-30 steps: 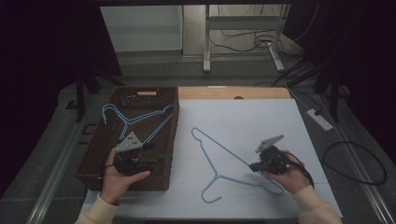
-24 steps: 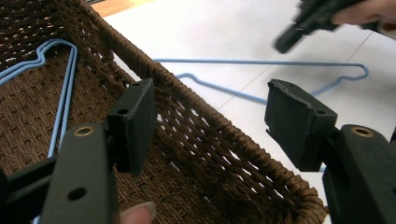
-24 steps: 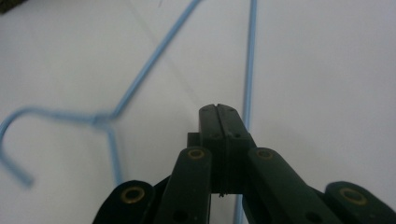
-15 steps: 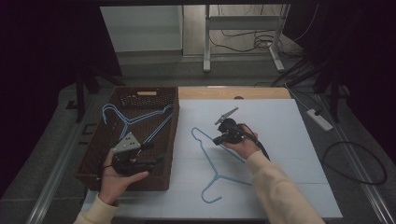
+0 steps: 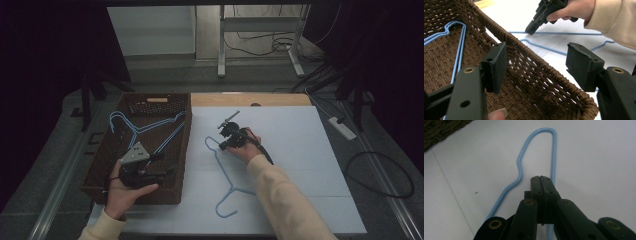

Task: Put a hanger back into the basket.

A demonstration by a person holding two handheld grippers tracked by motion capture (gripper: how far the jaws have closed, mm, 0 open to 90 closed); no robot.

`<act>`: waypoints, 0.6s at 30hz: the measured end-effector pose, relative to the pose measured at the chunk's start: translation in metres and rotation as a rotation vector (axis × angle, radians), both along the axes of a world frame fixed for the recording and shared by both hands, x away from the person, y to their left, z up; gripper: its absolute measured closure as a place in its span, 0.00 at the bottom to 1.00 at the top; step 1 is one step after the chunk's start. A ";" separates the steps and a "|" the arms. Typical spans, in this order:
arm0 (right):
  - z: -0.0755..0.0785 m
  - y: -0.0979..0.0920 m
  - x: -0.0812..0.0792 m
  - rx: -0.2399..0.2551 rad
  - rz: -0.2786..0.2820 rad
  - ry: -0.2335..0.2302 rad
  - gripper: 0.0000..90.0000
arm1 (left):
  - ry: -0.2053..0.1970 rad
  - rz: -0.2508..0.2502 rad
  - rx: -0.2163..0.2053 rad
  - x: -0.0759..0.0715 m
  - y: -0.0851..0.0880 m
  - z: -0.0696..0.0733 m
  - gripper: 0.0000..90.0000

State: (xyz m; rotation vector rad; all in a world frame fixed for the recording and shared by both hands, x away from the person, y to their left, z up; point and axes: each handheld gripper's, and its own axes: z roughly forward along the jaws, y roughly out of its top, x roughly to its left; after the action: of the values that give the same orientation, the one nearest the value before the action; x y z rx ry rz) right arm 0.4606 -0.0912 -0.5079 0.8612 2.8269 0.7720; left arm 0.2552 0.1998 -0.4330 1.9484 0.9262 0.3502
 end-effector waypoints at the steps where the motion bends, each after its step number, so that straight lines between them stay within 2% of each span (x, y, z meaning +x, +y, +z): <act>1: -0.001 -0.001 0.001 -0.003 -0.004 0.004 1.00 | 0.000 0.001 -0.001 0.000 0.000 0.000 0.39; 4: -0.003 -0.006 0.004 0.015 -0.012 0.022 1.00 | 0.001 0.003 0.000 0.000 0.001 0.000 0.39; 10: -0.002 -0.010 0.007 -0.009 -0.040 -0.013 1.00 | 0.005 0.004 0.004 0.000 0.000 -0.001 0.39; 12: -0.002 -0.019 0.013 -0.002 -0.077 -0.016 1.00 | 0.005 0.003 0.006 0.000 -0.001 0.000 0.39; 14: -0.002 -0.023 0.015 -0.005 -0.089 -0.017 1.00 | 0.006 0.004 0.006 0.000 -0.001 -0.001 0.39; 18: 0.000 -0.050 0.028 0.004 -0.166 -0.018 1.00 | 0.012 0.008 0.009 0.000 0.000 -0.002 0.39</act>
State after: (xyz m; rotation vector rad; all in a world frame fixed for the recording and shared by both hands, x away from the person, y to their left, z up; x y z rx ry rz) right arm 0.4881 -0.1416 -0.5082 1.0670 2.6964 0.7579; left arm 0.2556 0.1994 -0.4349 1.9579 0.9415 0.3486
